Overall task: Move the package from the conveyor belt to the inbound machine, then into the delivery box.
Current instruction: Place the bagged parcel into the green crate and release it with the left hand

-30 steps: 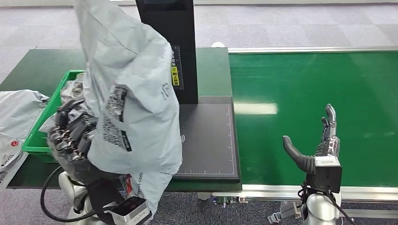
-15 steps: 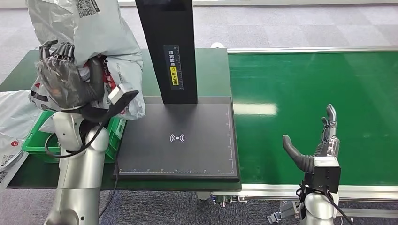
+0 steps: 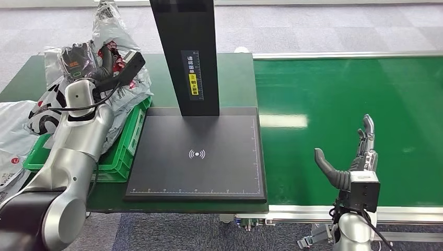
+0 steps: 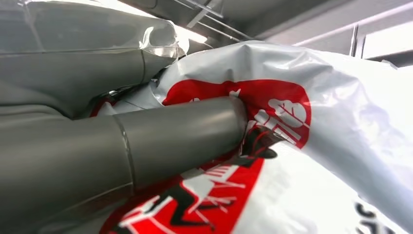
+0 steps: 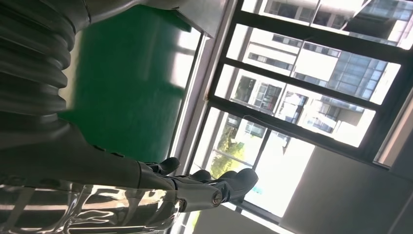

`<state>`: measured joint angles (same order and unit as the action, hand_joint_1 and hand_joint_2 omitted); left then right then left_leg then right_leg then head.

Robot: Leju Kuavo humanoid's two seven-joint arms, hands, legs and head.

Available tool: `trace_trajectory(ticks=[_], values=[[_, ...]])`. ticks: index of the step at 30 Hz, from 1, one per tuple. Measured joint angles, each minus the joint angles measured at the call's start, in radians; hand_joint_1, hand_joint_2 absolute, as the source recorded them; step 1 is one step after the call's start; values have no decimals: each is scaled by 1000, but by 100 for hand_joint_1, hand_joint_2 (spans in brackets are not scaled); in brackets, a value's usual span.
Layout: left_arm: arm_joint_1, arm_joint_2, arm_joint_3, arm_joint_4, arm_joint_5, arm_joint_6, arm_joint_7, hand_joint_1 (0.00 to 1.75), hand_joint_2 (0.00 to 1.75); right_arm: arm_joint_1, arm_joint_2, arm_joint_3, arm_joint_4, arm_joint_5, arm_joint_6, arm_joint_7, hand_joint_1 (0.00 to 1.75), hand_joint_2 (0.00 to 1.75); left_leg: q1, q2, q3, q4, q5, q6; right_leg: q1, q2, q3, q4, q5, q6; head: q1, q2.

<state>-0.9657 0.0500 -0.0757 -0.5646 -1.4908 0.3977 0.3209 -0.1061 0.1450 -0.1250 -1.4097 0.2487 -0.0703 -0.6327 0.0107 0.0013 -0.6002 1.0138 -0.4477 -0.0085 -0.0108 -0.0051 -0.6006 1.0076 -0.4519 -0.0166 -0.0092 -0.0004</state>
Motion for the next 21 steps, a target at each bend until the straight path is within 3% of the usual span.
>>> trace_trajectory(ticks=[7,15,19,21], values=[[-57,46,-66,124,0,-329,58,175,0,-1,0,-1,0,10,10,0,0,175,0,0,0,0,0,0,0,0,0,0,0,0,0,0],[-75,57,-101,163,0,-419,65,175,0,-2,0,-2,3,15,15,-1,0,175,0,0,0,0,0,0,0,0,0,0,0,0,0,0],[-69,61,-240,218,0,-698,18,175,0,-12,3,-4,32,18,18,-25,0,175,0,0,1,0,0,0,-1,0,2,0,0,0,0,0],[-59,61,-285,228,0,-729,7,175,0,-16,4,-4,42,19,17,-32,0,175,-1,0,3,-1,0,0,-1,0,3,0,0,0,0,0]])
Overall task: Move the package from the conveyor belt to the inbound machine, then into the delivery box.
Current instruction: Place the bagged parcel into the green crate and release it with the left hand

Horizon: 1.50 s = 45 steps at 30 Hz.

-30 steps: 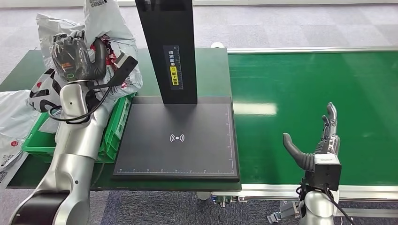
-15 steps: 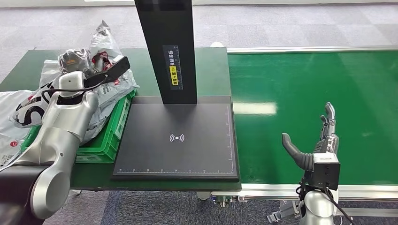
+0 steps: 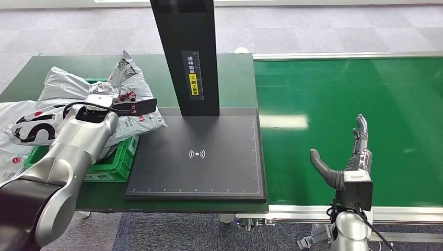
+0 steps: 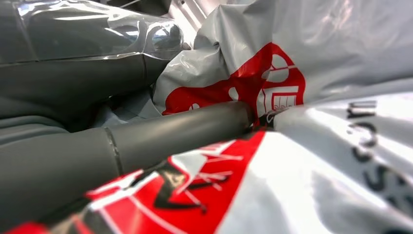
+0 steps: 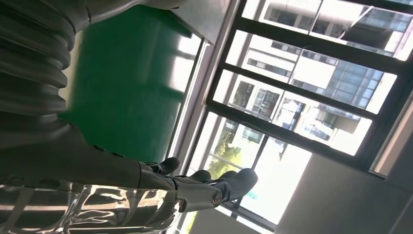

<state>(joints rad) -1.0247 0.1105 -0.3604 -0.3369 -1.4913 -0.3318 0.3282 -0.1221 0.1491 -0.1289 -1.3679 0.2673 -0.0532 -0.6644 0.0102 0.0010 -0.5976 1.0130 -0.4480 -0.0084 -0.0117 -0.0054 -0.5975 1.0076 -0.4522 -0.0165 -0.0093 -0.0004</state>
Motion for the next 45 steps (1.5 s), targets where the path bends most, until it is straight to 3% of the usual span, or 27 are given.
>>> trace_trajectory(ticks=[2,3,6,7,10,21,26,29,31,39,41,45], values=[[5,0,-20,3,0,-3,-2,175,0,-1,0,0,7,1,-1,-3,0,175,0,0,2,0,0,0,0,0,2,0,0,0,0,0],[6,0,-27,4,0,-3,0,164,0,-1,0,0,9,1,-2,-4,0,175,0,0,3,-1,0,0,0,0,3,0,0,0,0,0],[13,1,-39,6,0,12,24,38,0,-1,0,0,13,-1,-4,-5,0,175,0,0,5,-1,0,0,0,0,4,0,0,0,0,0],[17,1,-41,6,0,26,32,4,0,-1,0,0,14,-2,-5,-5,0,175,0,0,5,-1,0,0,0,0,5,0,0,0,0,0],[28,2,-44,6,0,85,49,0,0,1,0,-1,13,-5,-8,-4,0,175,0,0,6,-1,1,-1,0,0,5,0,0,0,0,0],[85,24,-36,6,1,481,110,0,0,9,-1,2,-2,-17,-11,15,0,175,0,0,4,-1,2,-1,0,0,3,1,0,-1,0,0],[101,34,-13,6,1,743,69,0,0,11,-2,6,-6,-23,-14,22,0,175,0,0,1,0,2,-1,0,0,0,1,0,-1,0,0],[108,34,15,1,5,936,-12,0,0,14,-2,10,-13,-22,-17,28,0,175,0,0,0,0,1,-1,0,0,-1,1,0,-1,0,0],[119,33,43,-23,10,1006,-77,0,0,14,-3,14,-16,-22,-18,30,0,175,0,0,0,0,1,-1,0,0,-2,1,0,-1,0,0],[186,11,188,-216,39,1033,-285,0,0,11,-8,23,-14,-22,-18,33,0,175,0,0,-1,0,1,-1,0,0,-2,0,0,-1,0,0],[215,-10,244,-293,102,1034,-389,0,0,10,-9,26,-14,-22,-20,33,0,175,0,0,-1,0,1,-1,0,1,-3,0,0,-1,0,0],[251,-82,401,-401,390,1034,-738,0,0,11,-11,29,-14,-26,-27,33,0,175,0,0,-2,0,1,-1,0,1,-3,0,0,0,0,0]])
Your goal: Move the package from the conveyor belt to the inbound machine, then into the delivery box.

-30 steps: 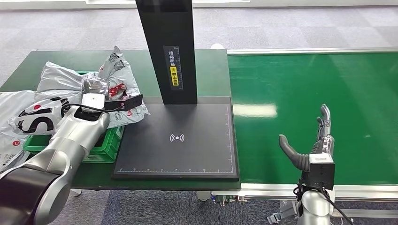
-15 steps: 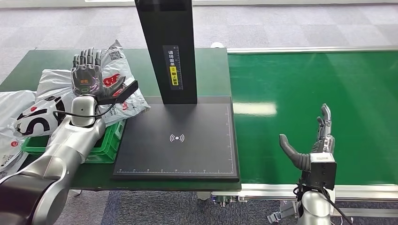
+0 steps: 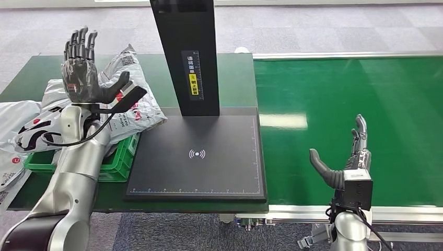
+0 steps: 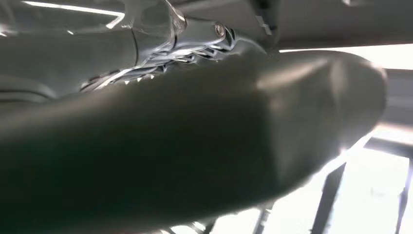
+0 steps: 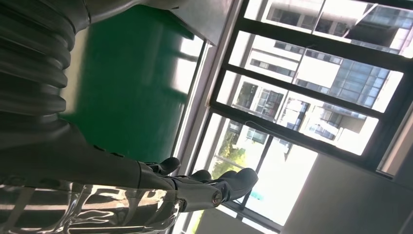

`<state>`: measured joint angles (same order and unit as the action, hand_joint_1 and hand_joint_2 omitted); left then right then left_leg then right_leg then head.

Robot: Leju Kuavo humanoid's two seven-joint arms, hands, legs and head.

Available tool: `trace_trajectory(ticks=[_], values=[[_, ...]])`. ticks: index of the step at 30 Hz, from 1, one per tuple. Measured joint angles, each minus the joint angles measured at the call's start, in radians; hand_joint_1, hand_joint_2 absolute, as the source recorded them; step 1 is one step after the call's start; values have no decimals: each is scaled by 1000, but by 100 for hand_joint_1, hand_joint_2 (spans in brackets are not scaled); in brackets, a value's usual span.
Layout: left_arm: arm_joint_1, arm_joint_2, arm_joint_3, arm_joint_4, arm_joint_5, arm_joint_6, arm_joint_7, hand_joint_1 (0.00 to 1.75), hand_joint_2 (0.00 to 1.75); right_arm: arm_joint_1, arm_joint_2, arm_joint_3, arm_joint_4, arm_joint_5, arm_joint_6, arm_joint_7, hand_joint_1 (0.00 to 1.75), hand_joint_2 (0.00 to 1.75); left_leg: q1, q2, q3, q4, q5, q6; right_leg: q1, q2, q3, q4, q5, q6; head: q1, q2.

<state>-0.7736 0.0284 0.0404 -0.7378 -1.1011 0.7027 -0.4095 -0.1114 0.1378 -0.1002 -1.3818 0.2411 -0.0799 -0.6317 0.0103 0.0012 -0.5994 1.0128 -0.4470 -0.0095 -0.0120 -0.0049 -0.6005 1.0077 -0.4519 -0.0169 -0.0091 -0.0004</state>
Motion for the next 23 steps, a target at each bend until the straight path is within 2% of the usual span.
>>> trace_trajectory(ticks=[2,3,5,8,11,16,20,23], values=[[17,-38,57,-28,183,-1,-160,0,0,1,-1,1,0,-3,-3,-1,0,175,0,0,0,0,0,0,0,0,0,0,0,0,0,0],[32,-54,72,-48,270,-3,-214,0,0,2,-2,1,0,-5,-3,-2,0,175,0,0,0,0,0,0,0,0,0,0,0,0,0,0],[83,-78,70,-119,461,-12,-268,0,0,5,-4,5,-1,-9,-4,-5,0,175,0,1,0,0,-1,0,0,1,0,0,0,0,0,0],[191,-92,-1,-281,748,-41,-281,0,0,9,-6,14,-1,-15,-4,-11,0,175,0,2,0,0,-2,0,0,2,-1,0,0,0,0,0],[305,-88,-103,-456,923,-122,-281,0,0,15,-8,19,-2,-30,-1,-23,0,175,0,1,-1,0,-2,0,0,1,-1,0,-1,1,0,0],[454,-85,-229,-631,995,-272,-281,0,0,27,-9,30,-15,-60,17,-43,0,175,0,1,-1,0,-4,0,0,1,-1,-1,-2,1,0,0],[568,-91,-263,-755,1086,-409,-281,0,0,32,-9,57,-23,-55,30,-42,0,175,0,3,-1,0,-5,1,0,3,-1,-1,-2,1,0,0],[628,-93,-271,-801,1103,-514,-281,0,0,31,-10,77,-21,-50,34,-41,0,175,0,3,-1,0,-5,1,0,2,-1,-1,-3,1,0,0]])
